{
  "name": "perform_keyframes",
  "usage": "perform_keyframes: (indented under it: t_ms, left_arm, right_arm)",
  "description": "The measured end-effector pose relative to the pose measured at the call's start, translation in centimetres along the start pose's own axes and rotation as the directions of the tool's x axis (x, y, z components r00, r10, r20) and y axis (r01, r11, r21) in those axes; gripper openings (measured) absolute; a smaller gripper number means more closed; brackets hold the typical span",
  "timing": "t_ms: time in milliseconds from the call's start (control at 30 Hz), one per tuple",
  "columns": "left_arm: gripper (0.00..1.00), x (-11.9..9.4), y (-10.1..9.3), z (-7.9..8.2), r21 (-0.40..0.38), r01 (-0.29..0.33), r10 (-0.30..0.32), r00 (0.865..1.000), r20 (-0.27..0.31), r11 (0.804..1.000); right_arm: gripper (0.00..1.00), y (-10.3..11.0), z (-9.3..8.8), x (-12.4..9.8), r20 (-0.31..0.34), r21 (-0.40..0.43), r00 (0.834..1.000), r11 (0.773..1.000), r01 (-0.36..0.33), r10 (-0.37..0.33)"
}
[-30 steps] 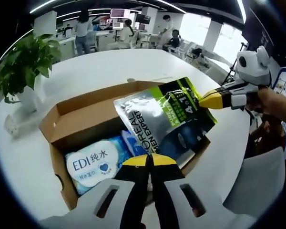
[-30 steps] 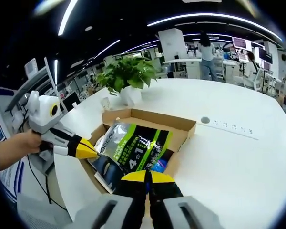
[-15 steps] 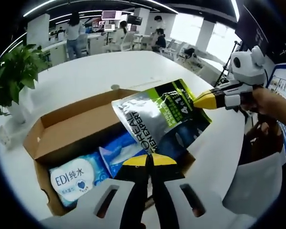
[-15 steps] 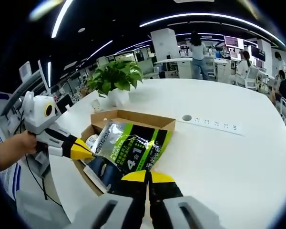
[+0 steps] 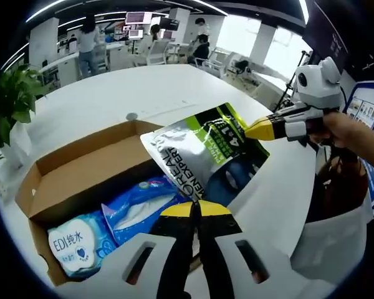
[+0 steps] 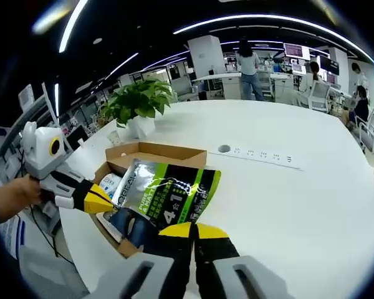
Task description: Operate the shoe box by opening the lid, removing the specified soft item, and placing it in the target area until the item is outside and the box remains undamaged.
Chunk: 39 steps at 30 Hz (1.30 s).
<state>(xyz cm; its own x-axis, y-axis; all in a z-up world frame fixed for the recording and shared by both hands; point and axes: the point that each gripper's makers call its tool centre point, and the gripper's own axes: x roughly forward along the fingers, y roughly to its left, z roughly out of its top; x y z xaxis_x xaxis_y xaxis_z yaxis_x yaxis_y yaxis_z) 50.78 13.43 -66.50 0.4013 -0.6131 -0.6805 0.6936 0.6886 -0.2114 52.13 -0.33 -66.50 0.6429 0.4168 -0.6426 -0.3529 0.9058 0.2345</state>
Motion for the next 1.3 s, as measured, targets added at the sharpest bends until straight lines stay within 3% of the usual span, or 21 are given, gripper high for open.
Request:
perform_keyframes:
  t_ms: [600,867,1300]
  left_arm:
    - [0.01,5.3,-4.6,0.4,0.115,0.052,-0.045,0.997,-0.064,0.992]
    - [0.01,8.0,-5.8,-1.4,0.341,0.054,0.008,0.984,-0.178,0.939]
    - [0.01,11.5,-7.1,-3.8,0.319,0.075,0.019,0.96,-0.281,0.945]
  right_arm:
    - [0.0,-6.2,-3.6,-0.6,-0.044,0.059,0.995,0.994,0.094,-0.092]
    - [0.0,-7.9,-5.5,0.2,-0.071,0.082,0.991,0.989,0.122,-0.116]
    - [0.0,-10.3,-7.5,1.2,-0.094,0.089,0.984,0.984,0.157,-0.149]
